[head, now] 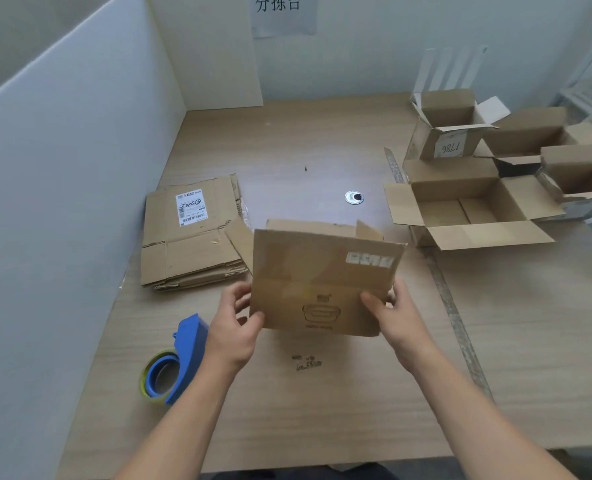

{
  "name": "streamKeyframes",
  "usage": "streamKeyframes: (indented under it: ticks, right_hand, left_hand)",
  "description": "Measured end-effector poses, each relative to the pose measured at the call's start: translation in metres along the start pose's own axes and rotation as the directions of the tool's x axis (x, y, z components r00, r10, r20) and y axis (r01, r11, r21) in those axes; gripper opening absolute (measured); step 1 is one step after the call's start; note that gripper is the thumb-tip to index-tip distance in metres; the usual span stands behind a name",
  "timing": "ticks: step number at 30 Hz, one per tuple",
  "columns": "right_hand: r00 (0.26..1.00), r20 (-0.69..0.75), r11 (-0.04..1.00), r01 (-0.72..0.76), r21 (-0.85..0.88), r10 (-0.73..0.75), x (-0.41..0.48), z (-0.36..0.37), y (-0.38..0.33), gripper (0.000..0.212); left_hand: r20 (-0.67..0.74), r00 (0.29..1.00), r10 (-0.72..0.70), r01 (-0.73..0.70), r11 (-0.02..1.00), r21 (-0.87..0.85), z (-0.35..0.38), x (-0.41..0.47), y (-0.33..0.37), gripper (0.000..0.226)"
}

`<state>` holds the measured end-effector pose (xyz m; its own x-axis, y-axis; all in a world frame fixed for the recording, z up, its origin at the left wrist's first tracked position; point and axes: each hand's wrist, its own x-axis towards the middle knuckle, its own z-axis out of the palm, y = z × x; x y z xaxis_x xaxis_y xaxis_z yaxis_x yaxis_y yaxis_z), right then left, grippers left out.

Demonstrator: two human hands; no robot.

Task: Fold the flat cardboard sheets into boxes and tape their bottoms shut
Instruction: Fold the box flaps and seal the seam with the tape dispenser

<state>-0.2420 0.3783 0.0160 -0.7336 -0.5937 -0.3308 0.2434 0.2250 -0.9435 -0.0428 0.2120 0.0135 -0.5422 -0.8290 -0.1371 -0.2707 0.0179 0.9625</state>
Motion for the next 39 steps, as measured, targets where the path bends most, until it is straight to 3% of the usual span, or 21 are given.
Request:
streamKeyframes:
  ticks: [6, 9, 12, 14, 16, 19, 21, 23, 25, 27, 30, 32, 34, 39]
  right_hand:
    - [0.998, 0.048, 0.999, -0.037, -0.036, 0.038, -0.01, -0.005, 0.027, 0.046]
    - [0.993, 0.106, 0.994, -0.038, -0.106, 0.05, -0.015, -0.013, 0.036, 0.046]
    - [0.985, 0.165, 0.993, -0.04, -0.114, 0.059, -0.018, -0.026, 0.041, 0.036]
    - [0.994, 0.056, 0.988, -0.089, -0.125, 0.096, -0.018, -0.035, 0.043, 0.037]
    - [0.986, -0.148, 0.987, -0.097, -0.127, 0.078, -0.015, -0.046, 0.041, 0.044]
    - [0.93, -0.324, 0.969, 0.101, -0.227, -0.173, -0.017, -0.051, 0.018, 0.046]
    - [0.878, -0.276, 0.9, 0.303, -0.313, -0.391, -0.021, -0.04, -0.004, 0.042]
    - [0.788, -0.129, 0.754, 0.507, -0.417, -0.602, -0.021, -0.021, -0.022, 0.032]
    - [0.717, 0.034, 0.607, 0.613, -0.506, -0.696, -0.012, -0.004, -0.029, 0.027]
    - [0.751, 0.155, 0.527, 0.578, -0.622, -0.641, 0.002, 0.006, -0.025, 0.028]
    - [0.919, 0.163, 0.417, 0.313, -0.853, -0.358, 0.022, 0.007, -0.005, 0.045]
    - [0.984, 0.054, 0.418, 0.122, -0.9, -0.172, 0.026, 0.003, 0.007, 0.053]
    - [0.997, -0.016, 0.444, 0.019, -0.896, -0.077, 0.025, 0.0, 0.018, 0.056]
    - [0.989, -0.146, 0.472, -0.132, -0.872, 0.007, 0.026, -0.002, 0.037, 0.058]
  left_hand:
    - [-0.039, 0.971, -0.236, 0.227, 0.96, -0.167, -0.006, -0.011, -0.021, 0.018]
    - [-0.038, 0.969, -0.246, 0.227, 0.935, -0.271, -0.015, -0.017, -0.021, 0.037]
    - [-0.146, 0.962, -0.233, 0.172, 0.924, -0.342, -0.02, -0.017, -0.016, 0.025]
    - [-0.296, 0.946, -0.136, 0.085, 0.98, -0.181, -0.023, -0.017, -0.011, 0.026]
    - [-0.39, 0.919, 0.053, -0.002, 0.992, 0.13, -0.025, -0.017, -0.005, 0.034]
    - [-0.304, 0.878, 0.37, -0.221, 0.876, 0.428, -0.025, -0.015, 0.006, 0.034]
    - [-0.176, 0.897, 0.406, -0.279, 0.827, 0.487, -0.02, -0.01, 0.011, 0.033]
    - [-0.047, 0.951, 0.307, -0.236, 0.812, 0.534, -0.01, -0.005, 0.012, 0.032]
    - [0.041, 0.987, 0.158, -0.148, 0.754, 0.64, 0.002, -0.002, 0.006, 0.032]
    - [0.063, 0.998, 0.006, -0.053, 0.64, 0.767, 0.01, -0.003, 0.0, 0.041]
    - [0.036, 0.992, -0.124, 0.037, 0.54, 0.841, 0.015, -0.011, -0.008, 0.051]
    - [0.028, 0.99, -0.142, 0.053, 0.539, 0.841, 0.015, -0.016, -0.016, 0.056]
    - [0.037, 0.989, -0.145, 0.051, 0.556, 0.829, 0.014, -0.019, -0.023, 0.061]
    - [0.206, 0.927, -0.312, 0.063, 0.673, 0.737, 0.012, -0.016, -0.023, 0.089]
